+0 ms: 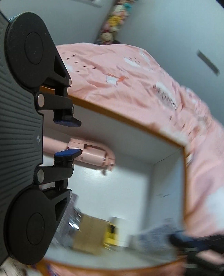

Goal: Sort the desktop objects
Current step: 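Lower the selfie stick and lotion tube into the box and open both tools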

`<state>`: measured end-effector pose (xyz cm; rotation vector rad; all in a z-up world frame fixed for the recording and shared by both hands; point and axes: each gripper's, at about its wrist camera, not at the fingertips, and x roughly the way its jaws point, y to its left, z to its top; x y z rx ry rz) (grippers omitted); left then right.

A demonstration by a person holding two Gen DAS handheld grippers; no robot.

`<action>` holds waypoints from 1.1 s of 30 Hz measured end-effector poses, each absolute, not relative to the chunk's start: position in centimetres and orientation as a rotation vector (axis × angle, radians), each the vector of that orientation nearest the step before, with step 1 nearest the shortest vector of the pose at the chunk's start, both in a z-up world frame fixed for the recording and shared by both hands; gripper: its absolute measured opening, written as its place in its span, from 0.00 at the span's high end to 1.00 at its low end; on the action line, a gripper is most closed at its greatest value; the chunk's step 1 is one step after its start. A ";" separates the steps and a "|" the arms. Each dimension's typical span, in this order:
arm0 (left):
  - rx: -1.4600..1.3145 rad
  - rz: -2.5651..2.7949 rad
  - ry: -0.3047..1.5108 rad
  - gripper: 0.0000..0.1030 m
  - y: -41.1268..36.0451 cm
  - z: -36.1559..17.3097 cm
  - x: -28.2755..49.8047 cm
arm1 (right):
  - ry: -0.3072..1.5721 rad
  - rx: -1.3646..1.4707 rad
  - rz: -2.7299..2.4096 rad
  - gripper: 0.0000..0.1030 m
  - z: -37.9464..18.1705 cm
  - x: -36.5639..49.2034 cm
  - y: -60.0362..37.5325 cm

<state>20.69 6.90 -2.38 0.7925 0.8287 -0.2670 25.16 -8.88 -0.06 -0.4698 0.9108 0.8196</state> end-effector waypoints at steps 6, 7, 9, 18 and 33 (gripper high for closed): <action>0.502 -0.189 0.797 0.67 8.0 2.2 18.1 | 0.953 -0.450 0.801 0.93 -0.9 24.8 -8.9; 0.478 -0.175 0.789 0.67 8.0 2.7 17.6 | 0.963 -0.445 0.795 0.93 -1.0 24.7 -9.0; 0.437 -0.141 0.794 0.66 8.1 3.4 16.8 | 0.976 -0.440 0.783 0.93 -1.2 24.5 -9.2; 0.103 -0.005 0.856 0.52 10.6 4.1 12.8 | 0.999 -0.396 0.783 0.91 -1.5 24.1 -9.8; -0.222 0.246 0.858 0.52 13.1 4.0 5.6 | 0.800 -0.203 0.901 0.59 2.5 18.3 -12.4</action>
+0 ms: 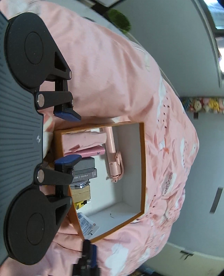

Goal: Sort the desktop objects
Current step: 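Lower the selfie stick and lotion tube into the box and open both tools, then grasp the white plush bunny with the left tool while the right tool grasps the brown bear plush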

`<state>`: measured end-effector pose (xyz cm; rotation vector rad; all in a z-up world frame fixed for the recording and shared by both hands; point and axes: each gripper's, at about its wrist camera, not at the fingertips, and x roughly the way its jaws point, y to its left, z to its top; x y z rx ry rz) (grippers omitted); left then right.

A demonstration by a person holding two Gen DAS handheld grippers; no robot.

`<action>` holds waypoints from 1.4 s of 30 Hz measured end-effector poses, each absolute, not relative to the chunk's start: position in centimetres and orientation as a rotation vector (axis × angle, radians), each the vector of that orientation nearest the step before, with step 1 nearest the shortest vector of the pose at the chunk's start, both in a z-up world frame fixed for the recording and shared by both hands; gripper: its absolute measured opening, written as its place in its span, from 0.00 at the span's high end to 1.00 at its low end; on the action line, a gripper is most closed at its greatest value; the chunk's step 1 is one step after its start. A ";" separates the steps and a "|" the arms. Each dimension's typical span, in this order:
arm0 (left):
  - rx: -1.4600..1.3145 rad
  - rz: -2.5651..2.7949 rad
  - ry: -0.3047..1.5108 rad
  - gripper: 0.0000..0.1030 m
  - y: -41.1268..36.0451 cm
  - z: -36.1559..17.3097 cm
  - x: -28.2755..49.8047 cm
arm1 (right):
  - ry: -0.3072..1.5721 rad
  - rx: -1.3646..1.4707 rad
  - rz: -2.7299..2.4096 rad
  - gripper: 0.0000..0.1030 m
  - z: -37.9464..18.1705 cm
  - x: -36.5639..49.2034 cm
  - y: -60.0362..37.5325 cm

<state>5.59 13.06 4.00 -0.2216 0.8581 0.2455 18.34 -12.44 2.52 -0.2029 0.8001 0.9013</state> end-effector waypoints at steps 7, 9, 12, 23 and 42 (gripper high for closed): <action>-0.384 0.252 0.992 0.51 12.9 1.1 5.0 | 0.939 -0.107 1.020 0.54 -1.0 15.0 -9.6; -0.423 0.292 1.028 0.51 13.2 -0.1 5.2 | 1.000 -0.094 1.044 0.54 -2.5 14.5 -8.4; -0.514 0.366 1.048 0.49 13.8 -1.6 5.1 | 1.086 -0.080 1.031 0.52 -4.6 14.1 -6.8; -0.659 0.477 1.104 0.34 14.0 -5.3 5.5 | 1.216 0.002 0.950 0.43 -9.6 13.6 -5.5; -0.668 0.557 1.159 0.24 13.7 -5.9 5.9 | 0.963 -0.242 0.924 0.51 -5.5 10.5 -9.6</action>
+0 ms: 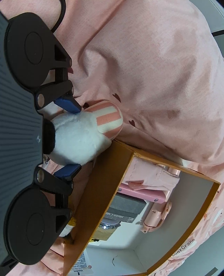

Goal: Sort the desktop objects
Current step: 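Grasp the white plush bunny with the left tool while the right tool grasps the brown bear plush, then lift the bunny with the left tool while the right tool lifts the bear over the box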

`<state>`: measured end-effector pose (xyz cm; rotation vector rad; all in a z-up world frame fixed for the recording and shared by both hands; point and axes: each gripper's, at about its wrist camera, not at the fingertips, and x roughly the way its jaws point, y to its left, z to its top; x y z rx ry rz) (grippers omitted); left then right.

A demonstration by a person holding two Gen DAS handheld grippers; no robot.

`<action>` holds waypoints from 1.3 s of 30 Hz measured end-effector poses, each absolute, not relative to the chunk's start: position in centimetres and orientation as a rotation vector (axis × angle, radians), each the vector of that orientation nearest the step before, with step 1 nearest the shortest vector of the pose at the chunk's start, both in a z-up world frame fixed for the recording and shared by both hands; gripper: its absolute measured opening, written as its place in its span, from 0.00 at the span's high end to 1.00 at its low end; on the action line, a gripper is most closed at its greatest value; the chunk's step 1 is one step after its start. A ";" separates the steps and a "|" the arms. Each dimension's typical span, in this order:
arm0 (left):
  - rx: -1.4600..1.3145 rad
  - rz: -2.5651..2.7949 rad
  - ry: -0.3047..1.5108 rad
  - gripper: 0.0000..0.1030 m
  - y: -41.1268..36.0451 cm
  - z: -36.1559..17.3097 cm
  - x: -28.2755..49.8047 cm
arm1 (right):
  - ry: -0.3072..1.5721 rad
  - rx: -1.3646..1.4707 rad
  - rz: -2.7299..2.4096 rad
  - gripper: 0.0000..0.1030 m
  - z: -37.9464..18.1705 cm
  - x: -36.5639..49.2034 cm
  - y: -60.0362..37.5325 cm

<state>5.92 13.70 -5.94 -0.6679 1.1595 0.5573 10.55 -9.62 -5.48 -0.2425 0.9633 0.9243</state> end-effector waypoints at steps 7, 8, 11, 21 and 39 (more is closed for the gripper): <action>-0.640 0.559 1.175 0.19 13.4 -6.6 6.0 | 1.074 -0.269 0.894 0.49 -8.5 12.3 -8.6; -0.639 0.560 1.174 0.18 13.5 -6.7 6.1 | 1.082 -0.258 0.895 0.49 -8.6 12.4 -8.7; -0.638 0.556 1.170 0.18 13.6 -7.1 6.2 | 1.108 -0.221 0.898 0.46 -9.0 13.1 -8.8; -0.566 0.477 1.144 0.27 13.3 -6.7 5.3 | 1.158 -0.133 0.912 0.48 -9.8 14.0 -8.6; -0.235 0.231 1.131 0.32 9.1 -0.2 3.7 | 1.079 -0.087 0.995 0.50 -6.0 13.4 -10.2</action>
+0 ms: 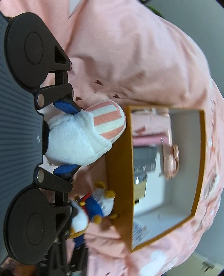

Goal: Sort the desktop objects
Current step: 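Lift the bunny with the left tool while the right tool lifts the bear over the box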

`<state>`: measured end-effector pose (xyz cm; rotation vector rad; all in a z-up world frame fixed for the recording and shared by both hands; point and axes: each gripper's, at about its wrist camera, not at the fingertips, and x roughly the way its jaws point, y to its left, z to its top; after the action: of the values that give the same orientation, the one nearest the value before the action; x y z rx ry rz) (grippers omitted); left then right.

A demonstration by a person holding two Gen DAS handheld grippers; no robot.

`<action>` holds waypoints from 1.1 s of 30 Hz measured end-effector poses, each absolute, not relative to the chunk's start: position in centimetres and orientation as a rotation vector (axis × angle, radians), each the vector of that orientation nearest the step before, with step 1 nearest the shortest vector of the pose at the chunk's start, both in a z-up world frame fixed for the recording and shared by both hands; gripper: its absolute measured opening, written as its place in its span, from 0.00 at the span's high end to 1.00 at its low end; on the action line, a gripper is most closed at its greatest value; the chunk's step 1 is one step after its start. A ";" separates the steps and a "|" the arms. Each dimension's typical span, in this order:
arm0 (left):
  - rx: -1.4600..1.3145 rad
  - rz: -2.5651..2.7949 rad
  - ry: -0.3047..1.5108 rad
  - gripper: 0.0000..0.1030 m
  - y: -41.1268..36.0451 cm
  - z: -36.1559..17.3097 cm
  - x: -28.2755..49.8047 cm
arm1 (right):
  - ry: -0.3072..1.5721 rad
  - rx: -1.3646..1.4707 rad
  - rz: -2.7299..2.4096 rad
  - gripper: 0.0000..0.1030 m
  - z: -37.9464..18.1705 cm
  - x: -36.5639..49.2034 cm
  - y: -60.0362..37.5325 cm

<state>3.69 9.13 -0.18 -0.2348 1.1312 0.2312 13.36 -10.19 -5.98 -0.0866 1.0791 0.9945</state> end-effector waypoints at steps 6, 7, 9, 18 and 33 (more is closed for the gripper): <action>-0.121 0.129 1.096 0.32 7.0 2.1 4.0 | 1.071 -0.017 1.046 0.50 -4.2 13.6 -10.8; -0.109 0.114 1.086 0.32 6.7 2.5 4.0 | 1.070 -0.008 1.050 0.50 -3.8 13.8 -10.8; -0.080 0.091 1.066 0.32 6.3 3.5 4.0 | 1.059 0.002 1.060 0.51 -2.9 13.8 -11.1; -0.031 0.001 0.929 0.32 6.0 8.3 5.5 | 0.945 0.017 1.105 0.51 2.2 14.5 -11.9; 0.000 -0.136 0.829 0.32 8.3 7.2 17.9 | 0.827 -0.093 0.872 0.51 4.8 26.2 -7.7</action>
<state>17.90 8.28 7.16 -0.0004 0.8290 -0.1355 26.24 -7.66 4.79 -0.0928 0.8273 0.8723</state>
